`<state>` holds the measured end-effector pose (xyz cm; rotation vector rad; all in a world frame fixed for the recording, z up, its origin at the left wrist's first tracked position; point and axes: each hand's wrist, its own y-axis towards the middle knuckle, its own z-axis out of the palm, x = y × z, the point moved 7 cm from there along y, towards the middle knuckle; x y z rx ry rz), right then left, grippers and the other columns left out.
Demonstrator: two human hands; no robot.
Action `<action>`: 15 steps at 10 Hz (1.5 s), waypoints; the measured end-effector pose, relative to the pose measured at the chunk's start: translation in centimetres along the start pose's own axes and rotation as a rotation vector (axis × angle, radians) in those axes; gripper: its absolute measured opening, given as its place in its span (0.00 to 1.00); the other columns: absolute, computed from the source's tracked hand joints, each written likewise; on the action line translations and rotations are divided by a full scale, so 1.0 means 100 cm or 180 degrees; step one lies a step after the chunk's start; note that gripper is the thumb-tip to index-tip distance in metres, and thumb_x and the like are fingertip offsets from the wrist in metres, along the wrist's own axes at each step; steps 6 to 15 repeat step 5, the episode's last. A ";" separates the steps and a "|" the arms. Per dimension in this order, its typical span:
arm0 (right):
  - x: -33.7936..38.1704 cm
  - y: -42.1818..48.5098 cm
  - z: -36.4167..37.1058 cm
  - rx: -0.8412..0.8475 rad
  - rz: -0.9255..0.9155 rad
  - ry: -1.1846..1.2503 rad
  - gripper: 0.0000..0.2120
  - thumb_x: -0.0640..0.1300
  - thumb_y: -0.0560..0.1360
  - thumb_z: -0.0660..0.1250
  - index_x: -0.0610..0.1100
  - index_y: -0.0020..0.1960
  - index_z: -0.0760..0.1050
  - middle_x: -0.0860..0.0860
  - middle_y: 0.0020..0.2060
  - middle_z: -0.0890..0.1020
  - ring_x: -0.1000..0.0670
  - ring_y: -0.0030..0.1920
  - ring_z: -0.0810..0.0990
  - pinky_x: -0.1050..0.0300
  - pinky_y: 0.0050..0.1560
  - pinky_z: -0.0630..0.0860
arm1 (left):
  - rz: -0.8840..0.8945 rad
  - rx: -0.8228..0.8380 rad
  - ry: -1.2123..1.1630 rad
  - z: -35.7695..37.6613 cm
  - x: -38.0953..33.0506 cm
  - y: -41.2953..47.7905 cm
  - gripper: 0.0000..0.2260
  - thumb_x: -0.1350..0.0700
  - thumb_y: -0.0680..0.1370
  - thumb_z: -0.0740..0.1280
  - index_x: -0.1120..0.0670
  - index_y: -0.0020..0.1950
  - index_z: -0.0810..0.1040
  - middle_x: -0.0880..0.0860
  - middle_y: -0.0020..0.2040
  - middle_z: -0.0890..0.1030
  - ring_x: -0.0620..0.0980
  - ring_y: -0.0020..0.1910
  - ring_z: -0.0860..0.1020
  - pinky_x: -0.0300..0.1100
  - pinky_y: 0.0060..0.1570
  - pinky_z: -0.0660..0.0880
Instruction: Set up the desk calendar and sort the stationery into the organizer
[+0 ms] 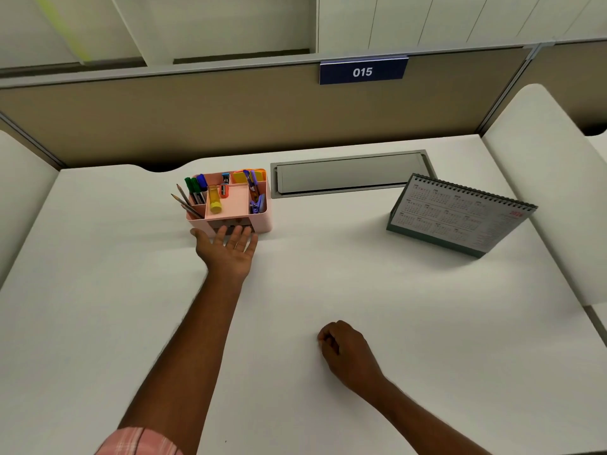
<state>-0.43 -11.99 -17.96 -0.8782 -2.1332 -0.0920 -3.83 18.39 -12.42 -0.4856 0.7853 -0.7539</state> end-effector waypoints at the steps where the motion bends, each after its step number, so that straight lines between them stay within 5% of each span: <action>1: 0.000 -0.001 0.001 0.0041 0.0036 0.0027 0.04 0.45 0.78 0.64 0.53 0.49 0.77 0.58 0.43 0.77 0.58 0.40 0.75 0.63 0.42 0.72 | -0.0086 -0.0094 0.0163 -0.009 0.006 -0.007 0.35 0.30 0.79 0.56 0.52 0.78 0.68 0.58 0.76 0.72 0.63 0.72 0.73 0.62 0.68 0.71; 5: -0.006 0.007 -0.025 0.0126 0.0715 0.1277 0.08 0.48 0.72 0.74 0.52 0.51 0.80 0.51 0.45 0.84 0.59 0.40 0.80 0.60 0.48 0.78 | -0.0556 -0.0160 0.1031 -0.064 0.067 -0.054 0.34 0.33 0.81 0.58 0.55 0.78 0.68 0.59 0.73 0.75 0.62 0.68 0.76 0.61 0.71 0.71; 15: -0.006 0.007 -0.025 0.0126 0.0715 0.1277 0.08 0.48 0.72 0.74 0.52 0.51 0.80 0.51 0.45 0.84 0.59 0.40 0.80 0.60 0.48 0.78 | -0.0556 -0.0160 0.1031 -0.064 0.067 -0.054 0.34 0.33 0.81 0.58 0.55 0.78 0.68 0.59 0.73 0.75 0.62 0.68 0.76 0.61 0.71 0.71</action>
